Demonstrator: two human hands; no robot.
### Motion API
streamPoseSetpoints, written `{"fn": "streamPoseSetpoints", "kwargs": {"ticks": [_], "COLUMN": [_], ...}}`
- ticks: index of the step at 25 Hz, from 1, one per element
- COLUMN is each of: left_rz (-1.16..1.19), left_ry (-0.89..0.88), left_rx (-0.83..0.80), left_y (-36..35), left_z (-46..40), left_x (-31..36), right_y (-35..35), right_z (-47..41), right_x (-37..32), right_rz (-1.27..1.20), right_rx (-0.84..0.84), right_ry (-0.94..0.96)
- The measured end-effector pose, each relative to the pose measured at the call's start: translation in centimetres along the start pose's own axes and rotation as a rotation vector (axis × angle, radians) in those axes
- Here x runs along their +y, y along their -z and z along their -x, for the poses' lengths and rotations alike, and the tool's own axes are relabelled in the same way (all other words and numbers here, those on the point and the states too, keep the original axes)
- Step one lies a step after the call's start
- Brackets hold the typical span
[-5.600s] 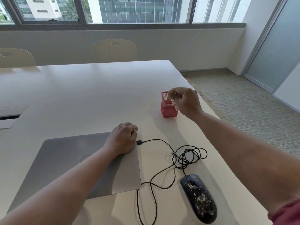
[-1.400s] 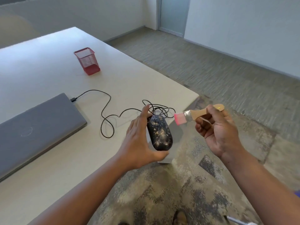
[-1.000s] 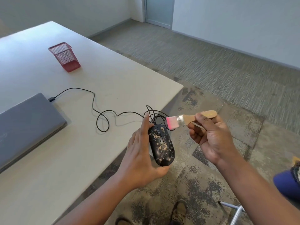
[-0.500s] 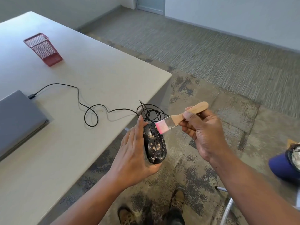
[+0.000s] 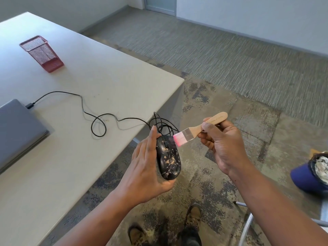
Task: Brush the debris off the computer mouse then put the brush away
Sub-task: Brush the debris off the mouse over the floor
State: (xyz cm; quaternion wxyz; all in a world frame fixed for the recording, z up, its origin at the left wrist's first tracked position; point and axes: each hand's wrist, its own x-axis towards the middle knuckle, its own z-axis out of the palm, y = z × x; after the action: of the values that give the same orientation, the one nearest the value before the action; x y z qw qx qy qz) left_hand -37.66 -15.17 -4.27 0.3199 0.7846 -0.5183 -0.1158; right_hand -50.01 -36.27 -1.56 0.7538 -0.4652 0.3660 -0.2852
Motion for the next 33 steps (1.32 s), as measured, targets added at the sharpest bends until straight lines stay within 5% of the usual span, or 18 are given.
{"fn": "streamPoseSetpoints", "kwargs": {"ticks": [5,9,33], "left_rz": [-0.023,-0.003,0.185], "left_ry": [-0.013,-0.012,-0.009], "left_rx": [0.009,-0.005,0.0], "left_y": [-0.2,0.0,0.2], "left_z": [0.0,-0.1,-0.2], "left_x": [-0.2,-0.3,-0.5], "right_y": [-0.4,-0.2,-0.5], "right_z": [0.1,-0.5,-1.2], "right_x": [0.3,0.3,0.3], "right_rz": [-0.022,0.028,-0.06], "right_rx": [-0.103,0.021,-0.05], "right_ry": [-0.019,0.011,0.001]}}
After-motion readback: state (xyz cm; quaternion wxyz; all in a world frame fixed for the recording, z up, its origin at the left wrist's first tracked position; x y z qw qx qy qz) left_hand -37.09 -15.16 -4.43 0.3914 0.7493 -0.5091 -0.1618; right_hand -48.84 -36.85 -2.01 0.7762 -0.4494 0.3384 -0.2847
